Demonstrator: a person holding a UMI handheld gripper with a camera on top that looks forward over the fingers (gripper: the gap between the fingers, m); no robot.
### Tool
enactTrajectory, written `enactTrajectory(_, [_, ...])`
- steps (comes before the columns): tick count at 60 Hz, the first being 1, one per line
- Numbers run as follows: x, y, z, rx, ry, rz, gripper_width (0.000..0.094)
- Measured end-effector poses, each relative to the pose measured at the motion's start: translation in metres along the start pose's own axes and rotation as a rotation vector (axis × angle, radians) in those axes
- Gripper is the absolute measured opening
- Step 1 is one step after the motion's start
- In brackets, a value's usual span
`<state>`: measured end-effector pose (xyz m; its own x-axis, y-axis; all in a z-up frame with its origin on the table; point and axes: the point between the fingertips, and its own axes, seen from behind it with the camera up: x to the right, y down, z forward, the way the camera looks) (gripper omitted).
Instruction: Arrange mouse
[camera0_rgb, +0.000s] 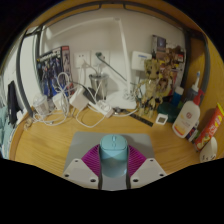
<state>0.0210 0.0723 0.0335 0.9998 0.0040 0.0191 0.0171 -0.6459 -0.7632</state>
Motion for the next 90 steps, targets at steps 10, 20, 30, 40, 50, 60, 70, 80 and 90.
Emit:
enactTrajectory(10, [0.000, 0.034, 0.021, -0.074, 0.013, 0.013, 0.0342])
enactTrajectory(20, [0.000, 0.042, 0.023, -0.075, 0.015, 0.001, 0.0437])
enactTrajectory(30, [0.006, 0.039, 0.022, -0.109, 0.016, 0.032, 0.0709])
enactTrajectory(40, [0.007, -0.012, -0.021, -0.030, 0.044, 0.021, 0.0856])
enactTrajectory(50, [0.002, -0.073, -0.092, 0.041, 0.069, 0.069, 0.0866])
enactTrajectory(60, [-0.006, -0.101, -0.159, 0.081, 0.077, 0.126, 0.0864])
enactTrajectory(70, [-0.008, -0.099, -0.210, 0.104, 0.057, 0.123, 0.0866])
enactTrajectory(80, [0.007, -0.084, -0.248, 0.125, 0.053, 0.097, 0.0865])
enactTrajectory(90, [0.030, -0.057, -0.279, 0.124, 0.058, 0.081, 0.0862])
